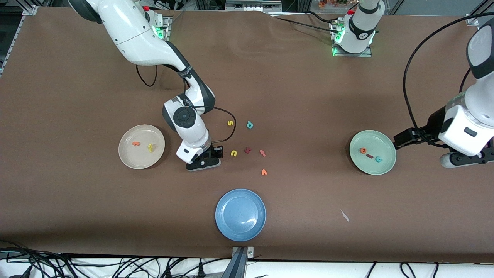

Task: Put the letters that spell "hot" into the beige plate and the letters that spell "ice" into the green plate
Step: 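Retract the left arm while the right gripper carries the blue o, then lower the blue o onto the beige plate and open the right gripper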

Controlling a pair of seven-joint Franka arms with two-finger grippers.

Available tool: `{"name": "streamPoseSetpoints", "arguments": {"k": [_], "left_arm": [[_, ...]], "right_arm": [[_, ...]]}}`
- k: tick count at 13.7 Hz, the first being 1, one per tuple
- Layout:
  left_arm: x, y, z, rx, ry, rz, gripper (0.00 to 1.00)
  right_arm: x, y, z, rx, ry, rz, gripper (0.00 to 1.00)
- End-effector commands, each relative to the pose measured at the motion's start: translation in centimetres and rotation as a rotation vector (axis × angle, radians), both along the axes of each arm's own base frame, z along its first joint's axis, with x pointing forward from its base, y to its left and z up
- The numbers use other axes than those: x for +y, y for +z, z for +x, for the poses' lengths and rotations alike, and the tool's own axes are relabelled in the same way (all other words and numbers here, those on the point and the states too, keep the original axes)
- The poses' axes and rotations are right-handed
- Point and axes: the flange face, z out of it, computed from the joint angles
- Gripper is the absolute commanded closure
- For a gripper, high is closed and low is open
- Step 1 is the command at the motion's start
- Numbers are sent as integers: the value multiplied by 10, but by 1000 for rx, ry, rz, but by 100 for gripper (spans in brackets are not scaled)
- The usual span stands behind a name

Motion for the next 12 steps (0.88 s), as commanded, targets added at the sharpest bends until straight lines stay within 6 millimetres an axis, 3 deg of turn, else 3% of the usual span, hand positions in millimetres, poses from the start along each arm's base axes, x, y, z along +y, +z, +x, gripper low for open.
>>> {"name": "streamPoseSetpoints", "arguments": {"k": [1, 4, 6, 8, 11, 12], "left_arm": [[5, -5, -18, 22, -5, -6, 0], [13, -17, -33, -8, 17, -39, 0], [16, -19, -31, -23, -83, -39, 0], [38, -22, -28, -22, -110, -65, 0], [40, -21, -28, -19, -100, -62, 0], [40, -22, -28, -16, -98, -63, 0]], "right_arm": [[19, -11, -7, 9, -8, 4, 36], [21, -14, -10, 14, -4, 1, 36], [19, -17, -12, 18, -2, -6, 42], [19, -18, -12, 19, 8, -8, 57], [18, -19, -13, 21, 18, -16, 87], [18, -19, -13, 21, 21, -17, 92]]}}
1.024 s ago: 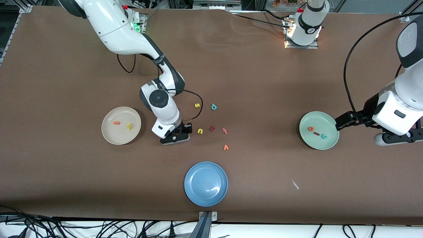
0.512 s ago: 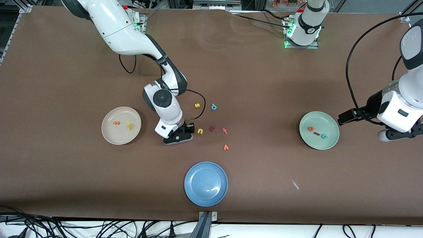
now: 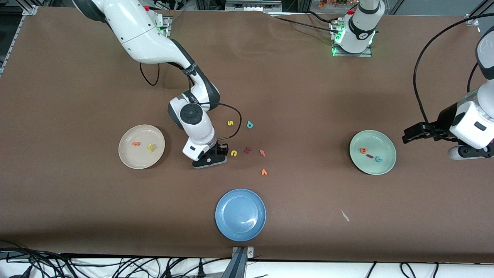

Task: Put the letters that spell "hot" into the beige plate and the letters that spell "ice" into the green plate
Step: 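Lower the blue o onto the beige plate and open the right gripper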

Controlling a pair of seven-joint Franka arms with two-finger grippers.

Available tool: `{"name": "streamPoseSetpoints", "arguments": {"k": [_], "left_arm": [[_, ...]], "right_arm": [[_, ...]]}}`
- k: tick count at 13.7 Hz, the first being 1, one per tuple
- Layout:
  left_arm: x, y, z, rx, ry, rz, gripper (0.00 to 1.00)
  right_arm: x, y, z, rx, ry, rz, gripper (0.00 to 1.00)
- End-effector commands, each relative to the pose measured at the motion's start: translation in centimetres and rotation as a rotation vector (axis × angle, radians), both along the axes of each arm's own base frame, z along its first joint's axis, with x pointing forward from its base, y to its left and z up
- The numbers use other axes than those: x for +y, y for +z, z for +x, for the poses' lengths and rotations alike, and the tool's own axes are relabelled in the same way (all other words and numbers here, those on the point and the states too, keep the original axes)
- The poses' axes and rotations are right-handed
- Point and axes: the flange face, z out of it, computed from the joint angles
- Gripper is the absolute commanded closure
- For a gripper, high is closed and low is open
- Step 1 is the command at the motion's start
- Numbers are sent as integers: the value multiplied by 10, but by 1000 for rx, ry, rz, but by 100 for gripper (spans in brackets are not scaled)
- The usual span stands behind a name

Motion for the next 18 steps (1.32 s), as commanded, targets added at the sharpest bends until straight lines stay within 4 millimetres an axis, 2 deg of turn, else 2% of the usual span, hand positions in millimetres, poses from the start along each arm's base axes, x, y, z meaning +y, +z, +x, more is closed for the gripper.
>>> {"name": "streamPoseSetpoints", "arguments": {"k": [1, 4, 7, 10, 12, 14, 15, 17, 18], "left_arm": [[-3, 4, -8, -8, -23, -24, 0], [-8, 7, -8, -14, -32, -16, 0], [-7, 7, -8, -14, -32, -14, 0], [-13, 8, -8, -17, -43, -14, 0], [-14, 8, -8, -16, -44, -14, 0], [-17, 8, -8, -15, -49, -12, 0], [-29, 7, -9, -14, -65, -4, 0], [-31, 8, -9, -18, -62, 50, 0], [-23, 8, -9, -18, -48, 59, 0]], "right_arm": [[-2, -22, -3, 23, 7, -22, 94], [-14, -9, 5, 33, 48, -48, 98], [-38, 32, 7, 61, 67, -81, 99], [-94, 75, -5, 76, 134, -108, 99], [-143, 105, -17, 88, 210, -137, 99], [-195, 126, -41, 111, 263, -162, 98], [-213, 129, -52, 125, 282, -169, 98], [-232, 121, -66, 156, 283, -175, 97], [-234, 119, -65, 156, 280, -174, 96]]}}
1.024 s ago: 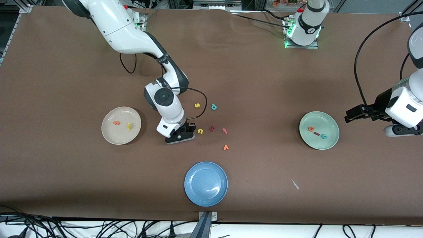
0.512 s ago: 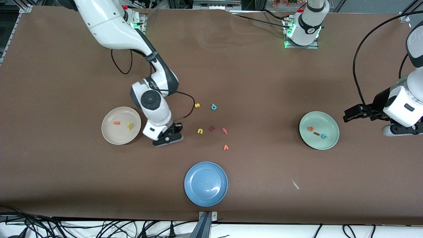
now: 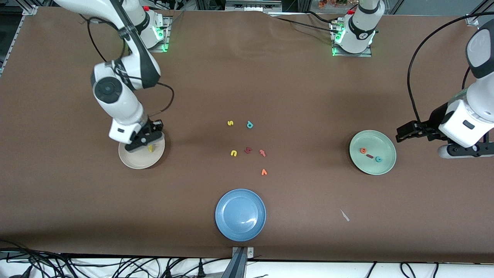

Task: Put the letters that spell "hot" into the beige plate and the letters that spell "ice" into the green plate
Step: 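Lower the blue o onto the beige plate and open the right gripper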

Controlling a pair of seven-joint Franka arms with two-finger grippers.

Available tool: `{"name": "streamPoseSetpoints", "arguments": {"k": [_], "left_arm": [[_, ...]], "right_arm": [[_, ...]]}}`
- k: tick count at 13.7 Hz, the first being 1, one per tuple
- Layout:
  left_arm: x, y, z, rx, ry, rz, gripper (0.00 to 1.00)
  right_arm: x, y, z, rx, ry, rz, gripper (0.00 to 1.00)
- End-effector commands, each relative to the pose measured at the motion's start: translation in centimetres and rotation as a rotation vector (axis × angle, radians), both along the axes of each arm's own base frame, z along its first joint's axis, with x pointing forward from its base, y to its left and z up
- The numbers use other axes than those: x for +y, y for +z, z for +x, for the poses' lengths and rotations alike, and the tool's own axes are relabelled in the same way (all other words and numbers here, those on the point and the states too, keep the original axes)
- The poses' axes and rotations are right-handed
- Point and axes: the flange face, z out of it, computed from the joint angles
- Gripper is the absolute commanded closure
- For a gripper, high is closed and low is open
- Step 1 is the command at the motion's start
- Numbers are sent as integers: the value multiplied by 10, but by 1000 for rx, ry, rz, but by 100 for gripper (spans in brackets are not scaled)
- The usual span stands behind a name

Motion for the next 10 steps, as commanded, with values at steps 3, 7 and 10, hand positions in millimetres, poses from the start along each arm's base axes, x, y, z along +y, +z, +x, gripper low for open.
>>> {"name": "streamPoseSetpoints", "arguments": {"k": [3, 7, 10], "left_arm": [[12, 8, -7, -13, -6, 12, 0], [17, 7, -7, -11, -13, -25, 0], [15, 7, -6, -11, -16, -26, 0]], "right_arm": [[-11, -10, -17, 19, 4, 12, 78], [-24, -16, -7, -12, -12, 17, 62], [-25, -22, -1, -25, -12, 22, 62]]}}
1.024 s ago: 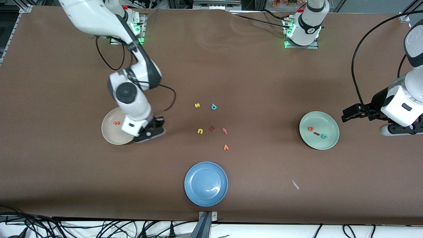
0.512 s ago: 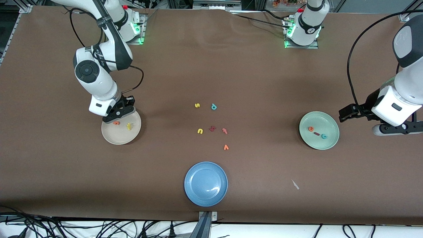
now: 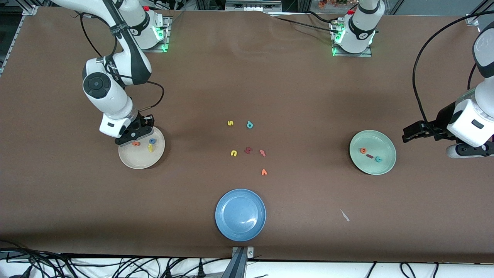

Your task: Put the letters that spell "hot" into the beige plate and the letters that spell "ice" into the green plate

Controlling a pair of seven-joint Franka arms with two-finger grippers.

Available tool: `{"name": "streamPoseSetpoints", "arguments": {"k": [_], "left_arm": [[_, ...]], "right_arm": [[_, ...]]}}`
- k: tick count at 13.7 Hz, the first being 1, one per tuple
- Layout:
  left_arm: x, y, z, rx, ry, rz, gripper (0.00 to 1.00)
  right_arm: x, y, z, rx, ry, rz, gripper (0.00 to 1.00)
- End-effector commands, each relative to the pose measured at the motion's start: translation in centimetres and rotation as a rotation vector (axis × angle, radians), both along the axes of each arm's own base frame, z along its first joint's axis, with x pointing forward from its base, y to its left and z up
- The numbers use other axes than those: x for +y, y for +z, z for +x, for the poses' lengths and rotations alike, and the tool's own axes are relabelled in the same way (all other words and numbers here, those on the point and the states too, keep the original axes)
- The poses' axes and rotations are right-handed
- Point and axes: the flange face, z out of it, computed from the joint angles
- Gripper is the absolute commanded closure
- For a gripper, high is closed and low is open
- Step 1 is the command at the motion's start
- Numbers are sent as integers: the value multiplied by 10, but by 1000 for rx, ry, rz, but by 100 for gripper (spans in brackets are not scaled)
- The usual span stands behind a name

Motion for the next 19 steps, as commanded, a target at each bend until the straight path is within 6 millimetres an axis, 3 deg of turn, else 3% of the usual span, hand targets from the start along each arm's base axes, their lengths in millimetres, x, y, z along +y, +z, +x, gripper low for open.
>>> {"name": "streamPoseSetpoints", "arguments": {"k": [1, 4, 5, 6, 9, 11, 15, 17, 19], "left_arm": [[-3, 3, -6, -5, -27, -7, 0], [-3, 3, -6, -5, -27, -7, 0], [-3, 3, -6, -5, -27, -7, 0], [0, 3, -6, -5, -22, -7, 0], [1, 2, -5, -7, -21, -7, 0], [1, 2, -5, -7, -19, -7, 0], [1, 2, -5, -7, -19, -7, 0], [1, 2, -5, -7, -19, -7, 0], [1, 2, -5, -7, -19, -7, 0]], "right_arm": [[0, -5, 3, -8, 12, 10, 61], [0, 5, 4, -22, 1, 19, 16], [0, 20, 5, -37, 5, 19, 13], [1, 35, 8, -16, -5, 11, 5], [3, 99, 23, 52, -72, 37, 0], [0, 157, 22, 68, -88, 39, 0], [-8, 296, 17, 123, -115, 37, 0], [-23, 330, 12, 128, -137, 29, 0], [-37, 338, 14, 119, -159, 29, 0]]}}
